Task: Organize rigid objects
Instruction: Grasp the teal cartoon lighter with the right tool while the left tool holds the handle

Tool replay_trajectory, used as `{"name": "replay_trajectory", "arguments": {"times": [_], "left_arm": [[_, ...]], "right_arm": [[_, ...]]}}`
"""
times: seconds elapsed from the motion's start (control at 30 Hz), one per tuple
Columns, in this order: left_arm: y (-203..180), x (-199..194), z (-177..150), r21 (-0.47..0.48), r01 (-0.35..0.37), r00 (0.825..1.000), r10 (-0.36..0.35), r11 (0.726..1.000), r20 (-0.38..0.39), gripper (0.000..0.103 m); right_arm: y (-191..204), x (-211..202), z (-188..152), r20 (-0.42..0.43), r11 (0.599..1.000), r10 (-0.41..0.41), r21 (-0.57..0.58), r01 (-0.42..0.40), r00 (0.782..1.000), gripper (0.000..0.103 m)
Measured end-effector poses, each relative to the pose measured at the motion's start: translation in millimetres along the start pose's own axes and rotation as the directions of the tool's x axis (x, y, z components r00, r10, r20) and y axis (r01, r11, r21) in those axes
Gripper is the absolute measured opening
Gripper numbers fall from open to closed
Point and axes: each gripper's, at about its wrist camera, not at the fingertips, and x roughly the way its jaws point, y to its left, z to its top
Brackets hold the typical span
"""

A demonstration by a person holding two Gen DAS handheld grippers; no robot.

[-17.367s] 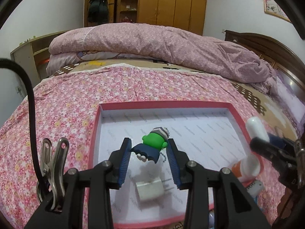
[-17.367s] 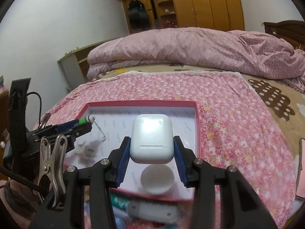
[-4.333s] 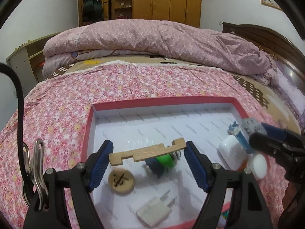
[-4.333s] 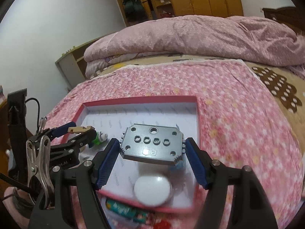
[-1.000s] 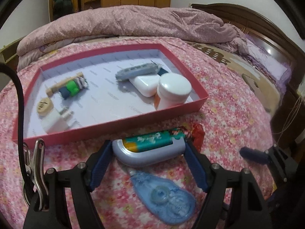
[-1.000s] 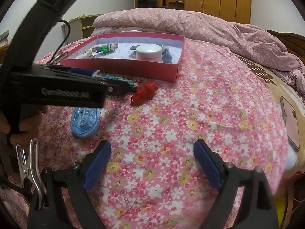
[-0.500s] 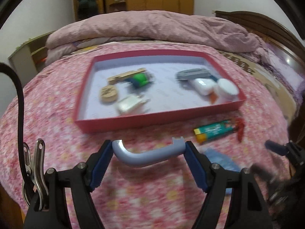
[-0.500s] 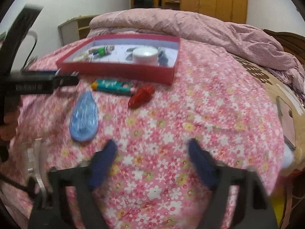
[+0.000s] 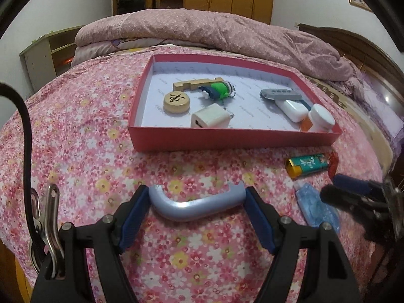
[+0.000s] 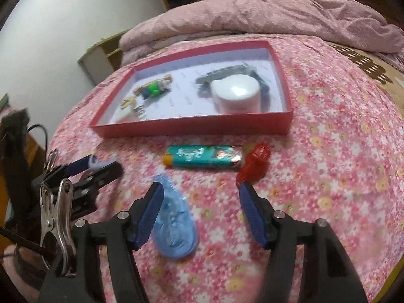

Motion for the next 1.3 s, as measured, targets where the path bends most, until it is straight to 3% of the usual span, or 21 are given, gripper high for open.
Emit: {"name": "replay_trajectory", "arguments": {"times": [0.23,0.43,0.73,0.97,1.1,1.3], "left_arm": [[0,-1,-2,-0.010,0.009,1.000,-0.009,1.000,0.015,0.079],[2,-1,-2,-0.015,0.005,1.000,-0.004,1.000,0.016,0.079],[2,-1,-1,-0.025,0.009,1.000,-0.008,1.000,0.017,0.079],[2,-1,-1,-0.028,0.006,1.000,-0.006,1.000,0.020,0.079],[2,-1,-1,-0.030,0.004,1.000,-0.003,1.000,0.023,0.079],[5,-2,-1,-0.060,0.012,1.000,-0.010,0.998,0.026,0.079]], "right_arm": [[2,10,16,0.014,0.998,-0.068,0.010,0.068,0.998,0.085],[13,17,27,0.030,0.994,-0.094,-0.048,0.095,0.995,0.102],[16,37,31,0.009,0.980,-0.173,-0.094,0.173,0.985,0.102],[14,34,31,0.003,0.983,-0.174,-0.064,0.173,0.985,0.102],[14,34,33,-0.004,0.992,-0.121,-0.038,0.121,0.993,0.102],[17,39,32,0.015,0.989,-0.135,-0.053,0.136,0.991,0.103]]}}
